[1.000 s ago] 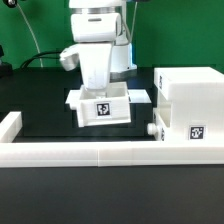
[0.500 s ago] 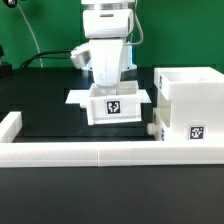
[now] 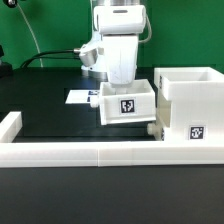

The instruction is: Assemble drawer

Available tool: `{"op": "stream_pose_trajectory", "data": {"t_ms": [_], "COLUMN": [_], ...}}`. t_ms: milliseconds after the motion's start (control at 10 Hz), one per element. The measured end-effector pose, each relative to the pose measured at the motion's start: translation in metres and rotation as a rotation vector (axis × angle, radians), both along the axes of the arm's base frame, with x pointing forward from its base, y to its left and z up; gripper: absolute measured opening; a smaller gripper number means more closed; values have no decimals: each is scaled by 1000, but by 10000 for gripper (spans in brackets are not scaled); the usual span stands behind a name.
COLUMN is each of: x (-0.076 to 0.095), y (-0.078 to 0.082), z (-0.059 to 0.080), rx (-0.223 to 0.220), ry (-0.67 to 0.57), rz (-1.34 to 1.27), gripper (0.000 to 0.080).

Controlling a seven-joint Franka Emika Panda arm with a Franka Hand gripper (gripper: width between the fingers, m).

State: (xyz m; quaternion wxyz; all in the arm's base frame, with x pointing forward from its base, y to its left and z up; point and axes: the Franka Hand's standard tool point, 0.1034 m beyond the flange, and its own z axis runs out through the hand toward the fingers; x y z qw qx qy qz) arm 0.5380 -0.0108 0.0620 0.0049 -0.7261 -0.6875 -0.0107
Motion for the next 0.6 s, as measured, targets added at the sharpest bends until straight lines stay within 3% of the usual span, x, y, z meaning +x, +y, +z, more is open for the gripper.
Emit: {"op": "stream_pose_trajectory", "data": {"t_ms": [600], "x": [-4], "y": [1], "z": [-2], "rx": [-3], "ry": [18], "rz": [6], "gripper": [42]}}
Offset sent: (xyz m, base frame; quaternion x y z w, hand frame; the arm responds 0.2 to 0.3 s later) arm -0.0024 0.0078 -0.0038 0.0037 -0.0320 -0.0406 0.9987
